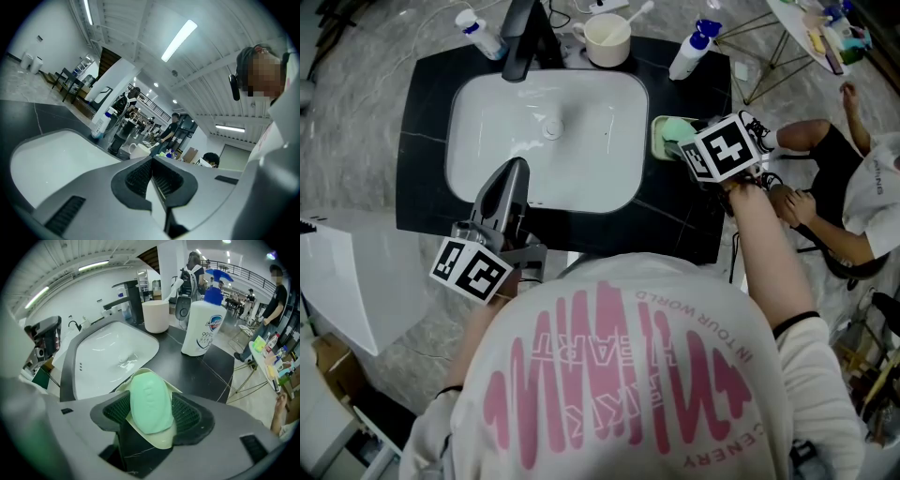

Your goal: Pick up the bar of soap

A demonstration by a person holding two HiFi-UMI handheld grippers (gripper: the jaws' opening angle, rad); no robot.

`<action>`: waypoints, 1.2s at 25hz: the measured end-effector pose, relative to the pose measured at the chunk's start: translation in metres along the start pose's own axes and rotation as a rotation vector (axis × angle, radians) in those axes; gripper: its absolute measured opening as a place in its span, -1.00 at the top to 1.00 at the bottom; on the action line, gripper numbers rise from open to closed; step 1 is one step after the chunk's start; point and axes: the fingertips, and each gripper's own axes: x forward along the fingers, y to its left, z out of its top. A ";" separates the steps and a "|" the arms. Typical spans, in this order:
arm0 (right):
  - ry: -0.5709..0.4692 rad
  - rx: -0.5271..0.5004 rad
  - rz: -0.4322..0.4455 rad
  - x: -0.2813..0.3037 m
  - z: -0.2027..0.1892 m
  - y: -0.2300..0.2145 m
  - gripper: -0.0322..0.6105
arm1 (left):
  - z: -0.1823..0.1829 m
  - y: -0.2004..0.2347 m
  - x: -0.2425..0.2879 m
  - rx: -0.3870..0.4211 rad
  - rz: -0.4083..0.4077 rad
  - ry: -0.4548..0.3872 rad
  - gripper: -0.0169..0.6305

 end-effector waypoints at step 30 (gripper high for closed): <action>-0.546 0.559 0.280 -0.070 0.018 -0.020 0.02 | -0.006 -0.022 0.000 0.035 -0.015 -0.001 0.91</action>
